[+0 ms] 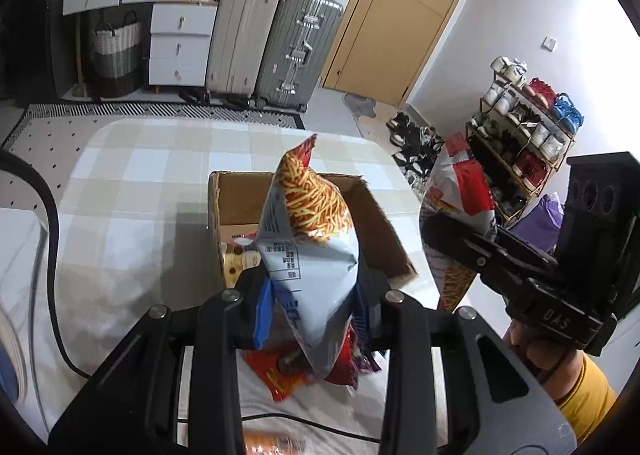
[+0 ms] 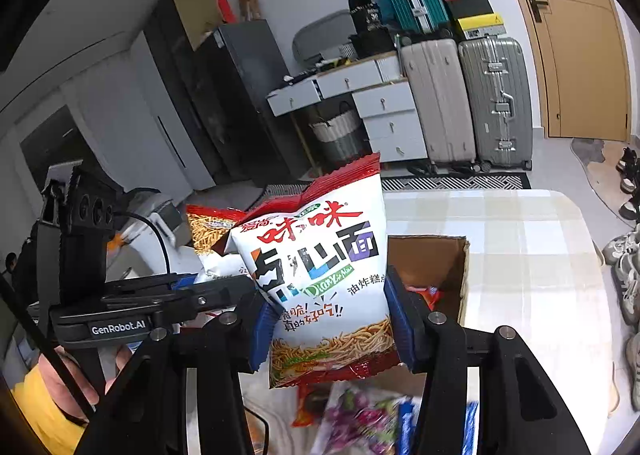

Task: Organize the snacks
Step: 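Lift the white bag in the left tool while the right tool carries its bag to the box, then release the white bag into the box with the left tool while the right tool releases its bag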

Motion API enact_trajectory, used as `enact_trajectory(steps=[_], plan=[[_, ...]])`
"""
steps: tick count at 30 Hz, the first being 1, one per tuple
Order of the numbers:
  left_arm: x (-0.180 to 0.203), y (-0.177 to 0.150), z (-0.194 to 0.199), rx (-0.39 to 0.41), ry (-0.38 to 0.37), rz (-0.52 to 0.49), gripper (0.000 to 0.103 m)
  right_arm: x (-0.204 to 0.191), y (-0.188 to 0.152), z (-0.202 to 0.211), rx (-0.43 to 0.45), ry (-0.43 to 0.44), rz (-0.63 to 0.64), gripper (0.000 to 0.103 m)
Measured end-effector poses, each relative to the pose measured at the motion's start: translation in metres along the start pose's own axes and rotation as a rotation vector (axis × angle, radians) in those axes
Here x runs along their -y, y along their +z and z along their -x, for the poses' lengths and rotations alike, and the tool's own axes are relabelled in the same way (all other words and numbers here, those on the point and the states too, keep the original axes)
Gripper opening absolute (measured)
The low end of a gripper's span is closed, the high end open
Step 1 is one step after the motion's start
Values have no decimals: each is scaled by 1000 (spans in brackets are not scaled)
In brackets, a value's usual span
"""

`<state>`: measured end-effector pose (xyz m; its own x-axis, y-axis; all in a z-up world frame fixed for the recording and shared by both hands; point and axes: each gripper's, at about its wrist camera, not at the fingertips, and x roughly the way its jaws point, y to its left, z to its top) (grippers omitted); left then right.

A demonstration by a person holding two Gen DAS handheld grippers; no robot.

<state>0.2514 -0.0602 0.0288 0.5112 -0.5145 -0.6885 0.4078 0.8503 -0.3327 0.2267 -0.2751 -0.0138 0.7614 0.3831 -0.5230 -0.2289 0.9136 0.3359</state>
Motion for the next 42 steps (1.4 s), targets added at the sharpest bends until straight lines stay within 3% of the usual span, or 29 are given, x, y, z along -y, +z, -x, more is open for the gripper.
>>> enact_trajectory(steps=[16, 26, 32, 36, 42], plan=[[-19, 43, -140, -101, 64, -35, 29, 41, 3, -90, -94, -62, 18, 50], [-21, 46, -185, -140, 93, -48, 30, 48, 0, -114, -129, -127, 67, 50], [-26, 39, -182, -139, 120, -51, 44, 54, -6, -126, -172, -138, 47, 50], [-33, 41, -177, -124, 119, -35, 65, 57, -6, -129, -178, -152, 45, 50], [-31, 40, -159, -98, 124, -46, 79, 55, -3, -134, -189, -172, 64, 50]])
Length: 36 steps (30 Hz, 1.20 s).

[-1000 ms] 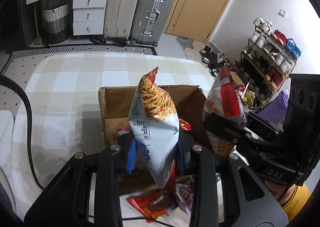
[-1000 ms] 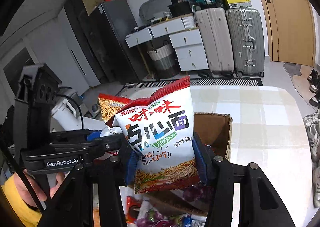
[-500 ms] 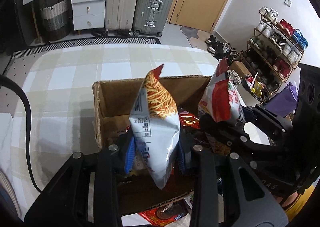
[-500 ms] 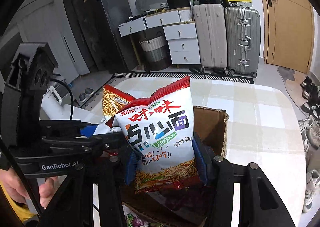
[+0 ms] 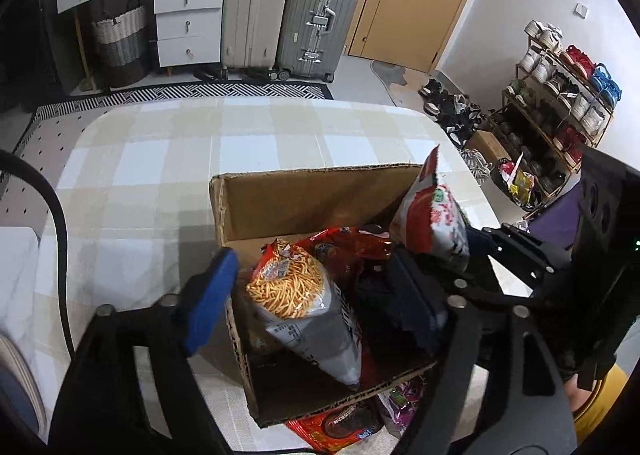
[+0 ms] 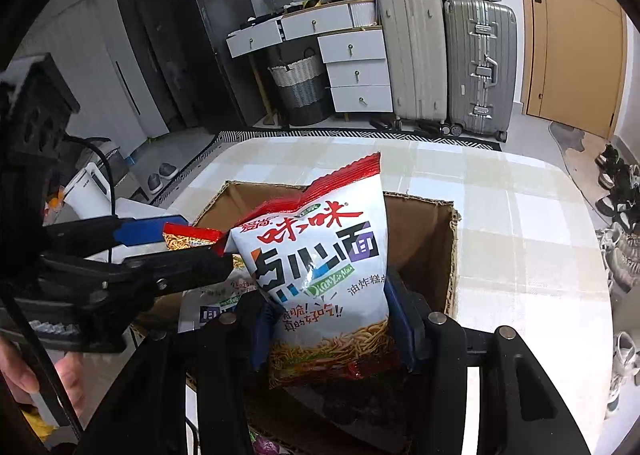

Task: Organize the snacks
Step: 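Release the white bag into the box with the left tool while the right tool releases its bag, then withdraw both tools from the box back over the table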

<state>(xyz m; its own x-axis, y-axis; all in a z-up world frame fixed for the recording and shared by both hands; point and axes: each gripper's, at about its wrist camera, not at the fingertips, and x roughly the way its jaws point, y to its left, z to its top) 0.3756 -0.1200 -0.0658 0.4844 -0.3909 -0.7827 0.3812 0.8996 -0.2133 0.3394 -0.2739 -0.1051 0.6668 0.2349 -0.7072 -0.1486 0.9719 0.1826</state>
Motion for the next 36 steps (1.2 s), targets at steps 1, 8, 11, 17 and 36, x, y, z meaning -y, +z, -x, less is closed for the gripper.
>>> enact_trajectory(steps=[1, 8, 11, 17, 36], plan=[[1, -1, 4, 7, 4, -3, 79, -1, 0, 1, 3, -9, 0, 50], [6, -5, 19, 18, 6, -1, 80, -1, -2, 3, -2, -15, -10, 50], [7, -6, 20, 10, 5, 1, 81, 0, -3, 1, -20, -10, -19, 52], [10, -10, 26, -1, 18, 0, 81, -6, -3, 2, -28, -26, 6, 55], [34, -38, 87, 86, 25, -13, 102, -21, -15, 69, 108, -74, 8, 99]])
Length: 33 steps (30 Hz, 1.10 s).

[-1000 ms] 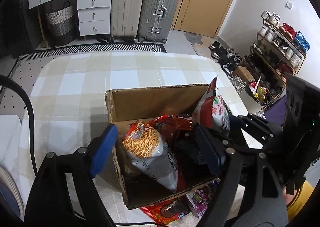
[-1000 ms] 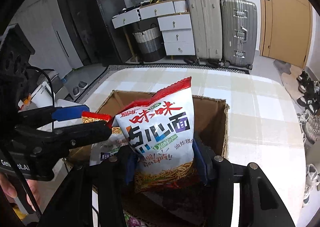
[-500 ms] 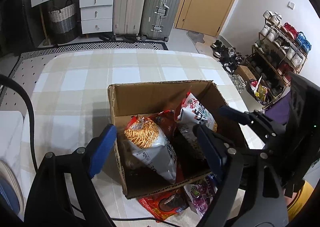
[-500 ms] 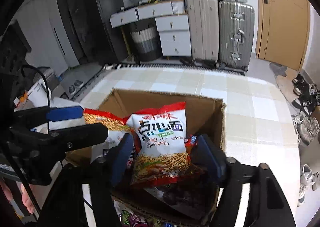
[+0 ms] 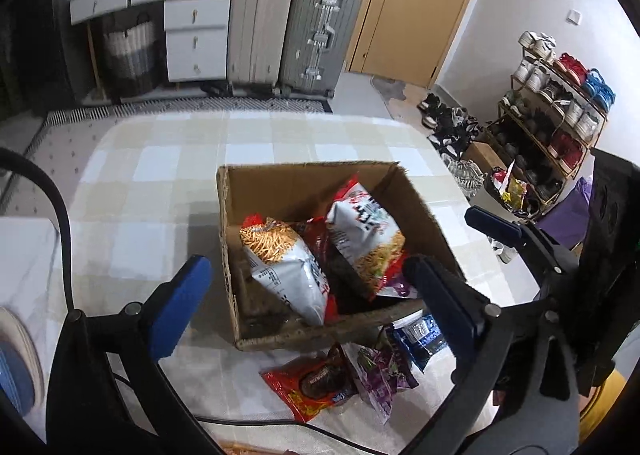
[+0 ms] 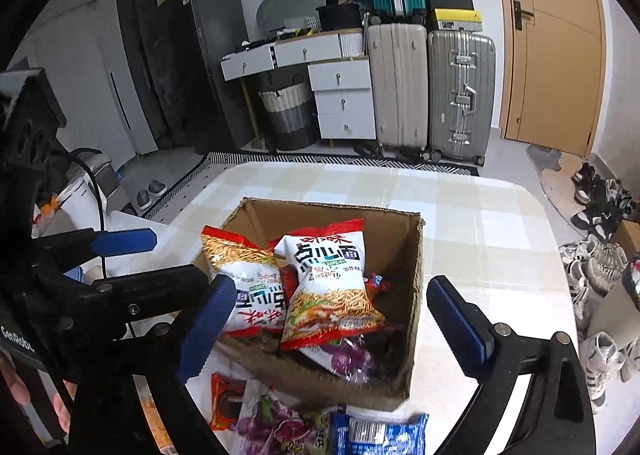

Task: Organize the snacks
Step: 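Withdraw both tools from the box back over the table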

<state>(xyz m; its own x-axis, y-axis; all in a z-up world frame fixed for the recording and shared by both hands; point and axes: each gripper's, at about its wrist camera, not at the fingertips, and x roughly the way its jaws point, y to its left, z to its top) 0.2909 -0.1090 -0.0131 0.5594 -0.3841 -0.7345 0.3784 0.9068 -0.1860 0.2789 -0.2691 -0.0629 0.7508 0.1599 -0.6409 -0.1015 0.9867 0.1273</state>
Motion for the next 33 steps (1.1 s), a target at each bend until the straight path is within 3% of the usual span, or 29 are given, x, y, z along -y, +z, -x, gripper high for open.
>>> enact_trajectory(steps=[15, 25, 33], plan=[[38, -37, 129, 168, -31, -43, 102, -40, -21, 125, 176, -46, 57, 103], [57, -80, 231, 250, -21, -61, 102, -79, -42, 210, 283, -73, 114, 103], [68, -125, 286, 295, 2, -61, 102, -104, -75, 255, 339, -70, 105, 103]])
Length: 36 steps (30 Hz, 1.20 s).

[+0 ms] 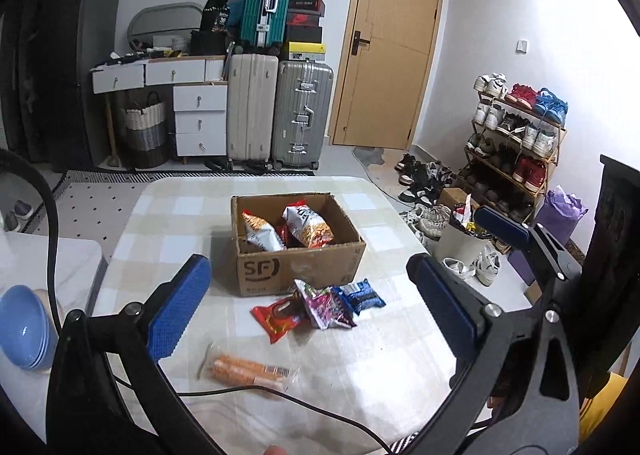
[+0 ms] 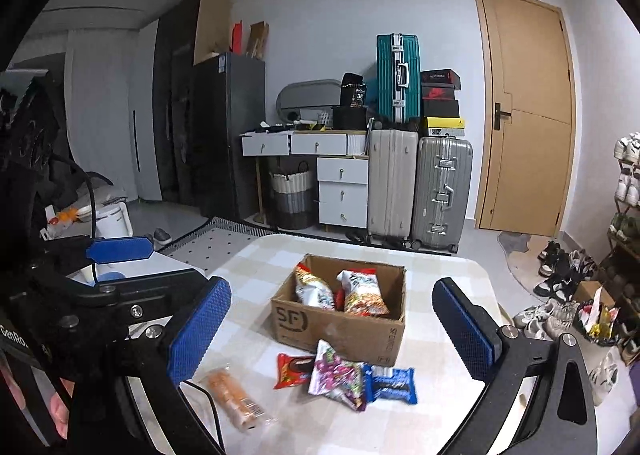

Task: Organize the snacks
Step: 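Withdraw both tools from the box back over the table, then lower the left tool onto the orange bread roll pack and close around it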

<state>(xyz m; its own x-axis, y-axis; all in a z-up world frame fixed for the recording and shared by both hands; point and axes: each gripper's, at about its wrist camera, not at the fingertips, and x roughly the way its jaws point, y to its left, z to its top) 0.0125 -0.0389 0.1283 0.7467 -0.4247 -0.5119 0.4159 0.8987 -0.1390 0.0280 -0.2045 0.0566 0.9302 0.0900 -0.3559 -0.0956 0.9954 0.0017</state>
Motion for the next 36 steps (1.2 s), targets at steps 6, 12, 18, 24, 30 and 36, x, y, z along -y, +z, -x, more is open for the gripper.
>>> enact_trajectory(steps=[6, 12, 18, 24, 30, 36], plan=[[5, -28, 33, 24, 33, -12, 102, -15, -19, 19, 1, 35, -19, 103], [-19, -56, 43, 35, 54, 46, 102, -22, -42, 24, -7, 20, -3, 103], [-68, -78, 8, -36, 91, 131, 102, -6, -67, 6, -24, 14, -42, 103], [-103, -112, -40, -119, 139, 182, 102, 9, -81, -14, -9, 17, -91, 103], [-117, -142, -102, -265, 197, 196, 102, 23, -86, -31, 43, 15, -112, 103], [-114, -154, -159, -459, 197, 295, 102, 36, -112, -70, -51, 78, -179, 103]])
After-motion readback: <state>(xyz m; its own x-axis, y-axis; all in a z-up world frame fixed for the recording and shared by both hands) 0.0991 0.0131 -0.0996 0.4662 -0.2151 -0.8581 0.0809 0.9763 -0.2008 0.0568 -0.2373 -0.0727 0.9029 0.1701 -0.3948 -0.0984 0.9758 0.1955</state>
